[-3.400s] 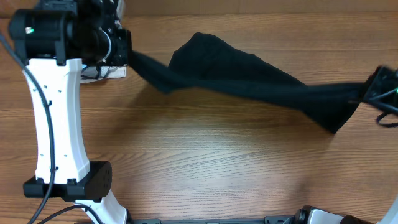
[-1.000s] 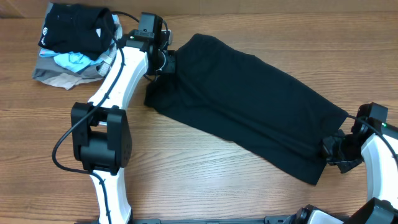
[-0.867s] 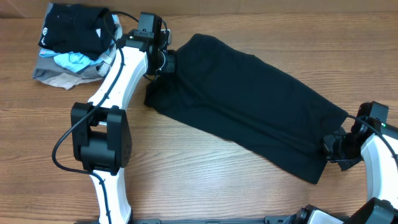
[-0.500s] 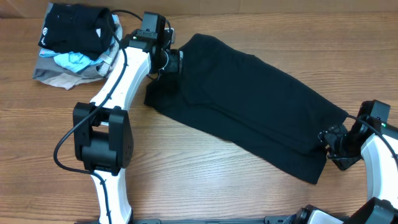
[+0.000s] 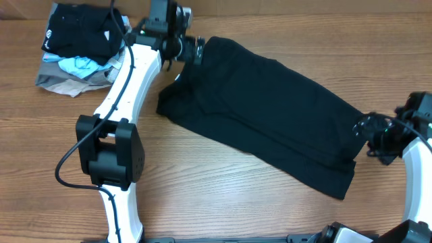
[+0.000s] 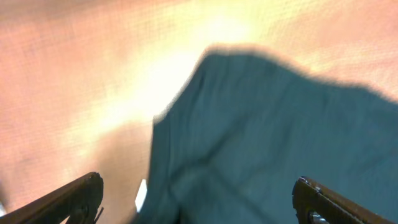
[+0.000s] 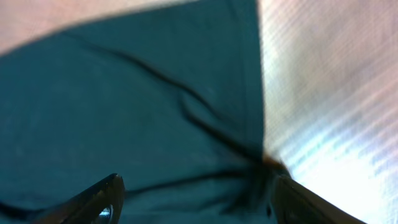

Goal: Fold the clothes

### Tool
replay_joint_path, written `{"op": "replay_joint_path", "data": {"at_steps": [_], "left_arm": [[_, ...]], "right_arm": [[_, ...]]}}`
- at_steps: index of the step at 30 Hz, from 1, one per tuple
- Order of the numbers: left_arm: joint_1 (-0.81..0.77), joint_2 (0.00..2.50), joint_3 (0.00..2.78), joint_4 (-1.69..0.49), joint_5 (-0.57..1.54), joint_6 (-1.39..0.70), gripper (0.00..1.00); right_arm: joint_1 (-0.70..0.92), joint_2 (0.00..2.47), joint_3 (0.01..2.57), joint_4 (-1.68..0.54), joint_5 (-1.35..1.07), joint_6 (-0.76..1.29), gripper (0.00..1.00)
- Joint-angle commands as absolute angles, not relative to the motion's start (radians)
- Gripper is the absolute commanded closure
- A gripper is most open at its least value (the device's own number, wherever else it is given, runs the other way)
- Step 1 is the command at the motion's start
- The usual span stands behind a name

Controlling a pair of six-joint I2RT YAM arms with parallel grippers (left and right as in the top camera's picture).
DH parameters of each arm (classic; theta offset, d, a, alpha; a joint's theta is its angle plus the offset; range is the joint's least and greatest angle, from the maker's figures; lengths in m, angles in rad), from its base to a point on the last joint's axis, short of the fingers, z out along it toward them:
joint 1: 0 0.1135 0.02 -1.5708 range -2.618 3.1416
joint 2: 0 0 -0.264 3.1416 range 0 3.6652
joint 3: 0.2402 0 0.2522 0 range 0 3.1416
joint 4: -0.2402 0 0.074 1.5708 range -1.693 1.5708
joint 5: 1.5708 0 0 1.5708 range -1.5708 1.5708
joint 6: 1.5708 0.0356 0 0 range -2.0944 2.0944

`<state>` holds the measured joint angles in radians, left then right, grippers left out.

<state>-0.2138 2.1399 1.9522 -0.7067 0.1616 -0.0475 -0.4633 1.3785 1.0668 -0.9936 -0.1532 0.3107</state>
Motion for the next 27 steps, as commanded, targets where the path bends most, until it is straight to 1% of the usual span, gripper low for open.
{"op": "replay_joint_path", "data": {"at_steps": [1, 6, 17, 27], "left_arm": [[-0.245, 2.143, 2.005, -0.633, 0.184, 0.033, 0.0], [-0.277, 2.199, 2.046, -0.532, 0.184, 0.068, 0.0], [-0.299, 2.496, 2.313, -0.482, 0.17, 0.171, 0.0], [-0.303, 2.63, 2.32, -0.398, 0.177, 0.172, 0.0]], "right_arm": [[-0.466, 1.419, 1.151, -0.984, -0.19, 0.205, 0.2], [-0.465, 1.461, 1.186, -0.933, -0.208, 0.173, 0.2], [-0.465, 1.489, 1.186, -0.906, -0.238, 0.125, 0.2], [-0.465, 1.489, 1.186, -0.91, -0.247, 0.126, 0.2]]}}
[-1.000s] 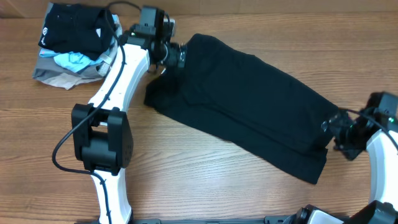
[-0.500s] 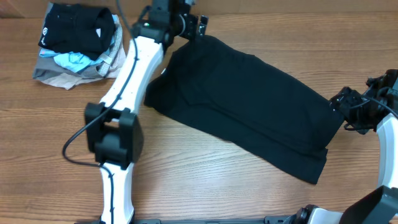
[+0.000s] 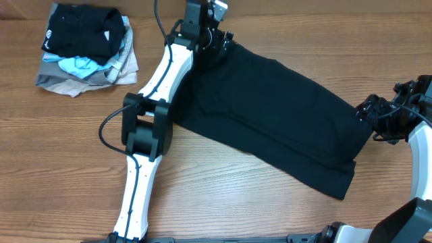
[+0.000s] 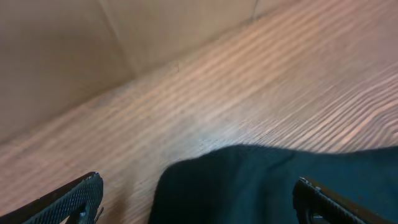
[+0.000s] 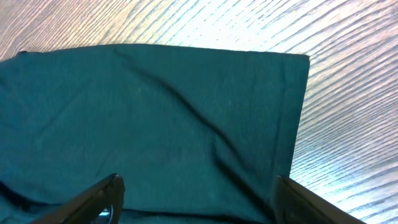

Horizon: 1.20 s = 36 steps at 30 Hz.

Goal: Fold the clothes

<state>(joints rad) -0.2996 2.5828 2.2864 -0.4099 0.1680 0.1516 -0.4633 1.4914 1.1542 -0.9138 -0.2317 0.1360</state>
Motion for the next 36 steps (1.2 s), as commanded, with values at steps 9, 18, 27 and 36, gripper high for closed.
{"op": "replay_joint_path", "data": {"at_steps": [9, 18, 27, 36], "left_arm": [[-0.303, 2.724, 2.32, -0.317, 0.176, 0.172, 0.01], [-0.304, 2.743, 2.32, -0.3, 0.185, 0.169, 0.62], [-0.3, 2.666, 2.32, -0.336, 0.174, 0.144, 0.96], [-0.299, 2.502, 2.32, -0.559, 0.146, 0.189, 0.96]], "right_arm": [[-0.464, 1.489, 1.186, -0.918, -0.264, 0.125, 0.2], [-0.464, 1.489, 1.186, -0.917, -0.264, 0.126, 0.21], [-0.464, 1.489, 1.186, -0.917, -0.264, 0.126, 0.21], [-0.464, 1.489, 1.186, -0.923, -0.265, 0.126, 0.22]]}}
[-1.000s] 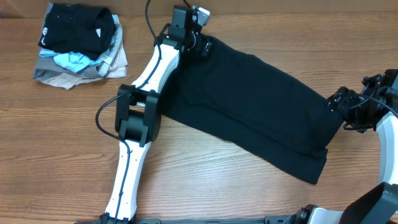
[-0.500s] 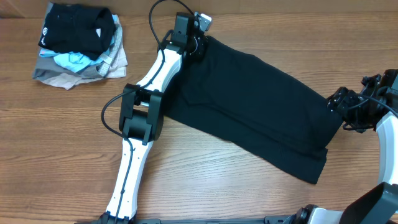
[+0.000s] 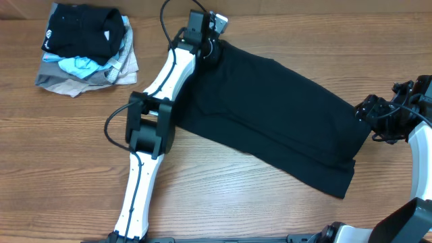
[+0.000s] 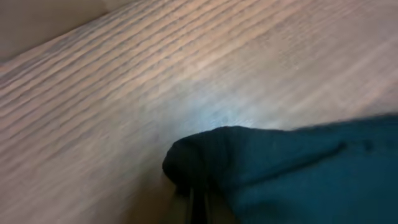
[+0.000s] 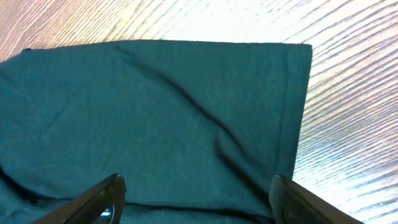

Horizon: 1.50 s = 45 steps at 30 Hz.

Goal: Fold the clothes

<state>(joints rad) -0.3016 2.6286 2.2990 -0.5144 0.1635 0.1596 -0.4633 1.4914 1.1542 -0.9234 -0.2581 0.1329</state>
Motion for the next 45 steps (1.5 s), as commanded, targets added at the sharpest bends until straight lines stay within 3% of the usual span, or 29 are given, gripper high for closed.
{"op": "replay_joint_path", "data": {"at_steps": [1, 9, 17, 19, 22, 26, 31, 37, 45], "left_arm": [[-0.299, 2.487, 2.32, -0.589, 0.147, 0.199, 0.96], [-0.308, 2.403, 2.32, -0.807, 0.15, 0.233, 0.96], [-0.317, 2.4, 2.32, -1.187, 0.155, 0.226, 0.95], [-0.317, 2.4, 2.32, -1.246, 0.157, 0.221, 0.89], [-0.317, 2.4, 2.32, -1.304, 0.157, 0.221, 0.74], [-0.317, 2.399, 2.32, -1.339, 0.157, 0.221, 0.6], [-0.32, 2.395, 2.341, -1.307, 0.158, 0.221, 0.61], [-0.321, 2.401, 2.375, -1.097, 0.177, 0.194, 0.55], [-0.307, 2.5, 2.374, -1.092, 0.169, 0.113, 0.49]], "right_arm": [[-0.464, 1.489, 1.186, -0.924, -0.265, 0.126, 0.22], [-0.464, 1.489, 1.186, -0.924, -0.266, 0.126, 0.22], [-0.464, 1.489, 1.186, -0.924, -0.275, 0.126, 0.22], [-0.464, 1.489, 1.186, -0.921, -0.276, 0.126, 0.22], [-0.464, 1.489, 1.186, -0.919, -0.275, 0.126, 0.21], [-0.464, 1.489, 1.186, -0.916, -0.275, 0.126, 0.21], [-0.464, 1.489, 1.186, -0.91, -0.276, 0.126, 0.21], [-0.464, 1.489, 1.186, -0.905, -0.276, 0.126, 0.21], [-0.464, 1.489, 1.186, -0.91, -0.29, 0.126, 0.21]]}}
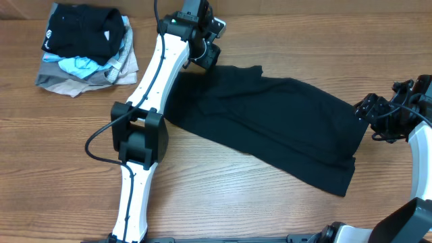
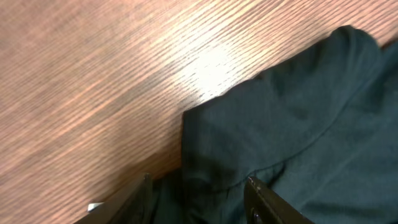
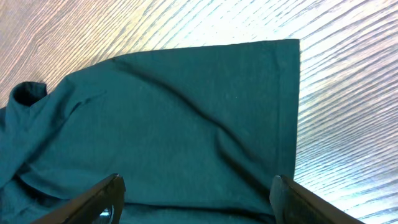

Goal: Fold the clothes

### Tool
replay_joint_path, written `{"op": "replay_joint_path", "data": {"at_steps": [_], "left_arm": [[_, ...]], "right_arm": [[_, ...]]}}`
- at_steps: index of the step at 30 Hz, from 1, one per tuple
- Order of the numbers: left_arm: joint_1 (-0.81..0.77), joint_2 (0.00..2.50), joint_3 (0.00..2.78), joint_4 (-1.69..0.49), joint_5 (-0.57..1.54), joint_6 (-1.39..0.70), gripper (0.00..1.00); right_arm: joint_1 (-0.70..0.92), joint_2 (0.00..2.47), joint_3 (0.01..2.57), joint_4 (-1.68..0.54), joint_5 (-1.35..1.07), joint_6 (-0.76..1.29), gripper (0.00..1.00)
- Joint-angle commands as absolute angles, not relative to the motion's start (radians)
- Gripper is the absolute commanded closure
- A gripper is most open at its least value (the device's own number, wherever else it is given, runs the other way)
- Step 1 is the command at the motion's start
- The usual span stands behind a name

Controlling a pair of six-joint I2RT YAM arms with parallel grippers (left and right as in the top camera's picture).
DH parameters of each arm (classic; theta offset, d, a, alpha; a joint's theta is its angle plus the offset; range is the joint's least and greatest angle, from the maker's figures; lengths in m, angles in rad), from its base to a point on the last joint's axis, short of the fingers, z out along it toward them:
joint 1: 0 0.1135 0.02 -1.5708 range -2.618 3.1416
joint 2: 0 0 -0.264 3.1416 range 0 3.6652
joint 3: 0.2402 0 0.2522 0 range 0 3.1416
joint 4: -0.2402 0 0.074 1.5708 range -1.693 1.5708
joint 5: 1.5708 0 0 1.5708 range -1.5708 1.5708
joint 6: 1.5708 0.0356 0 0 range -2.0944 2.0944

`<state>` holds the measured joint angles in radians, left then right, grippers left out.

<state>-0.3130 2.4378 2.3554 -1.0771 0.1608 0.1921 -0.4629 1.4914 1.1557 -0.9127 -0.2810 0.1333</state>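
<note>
A black garment lies spread on a slant across the wooden table. It looks dark teal in the wrist views. My left gripper hovers over the garment's far-left corner. In its own view the left gripper is open, with rumpled cloth lying between the fingers. A fold of that corner lies bunched on the garment. At the garment's right end my right gripper stands open just above the hem, and it holds nothing.
A pile of other clothes, black on top with light blue and grey under it, sits at the far left corner. Bare wood table runs along the front and to the left of the garment.
My left gripper was shut on the garment's far-left corner. It is now open and slightly nearer, and that corner lies pulled in from the back edge and bunched. The right gripper has barely moved.
First both grippers were open, the left over the garment's left end and the right at its right end. The left then stood open at the far corner, then shut on it. Now it is open, and the corner is drawn inward.
</note>
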Motion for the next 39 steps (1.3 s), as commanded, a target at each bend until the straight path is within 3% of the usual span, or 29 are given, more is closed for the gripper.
{"op": "replay_joint_path", "data": {"at_steps": [1, 9, 13, 19, 23, 29, 39], "left_arm": [[-0.3, 2.51, 2.374, -1.105, 0.17, 0.081, 0.48], [-0.266, 2.531, 2.374, -1.264, 0.177, -0.027, 0.44], [-0.268, 2.531, 2.37, -1.267, 0.178, -0.031, 0.47], [-0.286, 2.531, 2.37, -1.233, 0.287, -0.031, 0.72], [-0.306, 2.531, 2.37, -1.228, 0.296, -0.03, 0.96], [-0.308, 2.485, 2.393, -1.242, 0.297, -0.015, 0.96], [-0.426, 2.45, 2.372, -1.476, 0.225, 0.239, 0.96]], "right_arm": [[-0.464, 1.489, 1.186, -0.91, -0.29, 0.126, 0.21], [-0.464, 1.489, 1.186, -0.909, -0.29, 0.126, 0.21], [-0.464, 1.489, 1.186, -0.909, -0.29, 0.126, 0.21], [-0.464, 1.489, 1.186, -0.909, -0.29, 0.126, 0.21], [-0.464, 1.489, 1.186, -0.909, -0.29, 0.126, 0.21], [-0.464, 1.489, 1.186, -0.908, -0.29, 0.126, 0.21], [-0.464, 1.489, 1.186, -0.902, -0.29, 0.126, 0.21]]}}
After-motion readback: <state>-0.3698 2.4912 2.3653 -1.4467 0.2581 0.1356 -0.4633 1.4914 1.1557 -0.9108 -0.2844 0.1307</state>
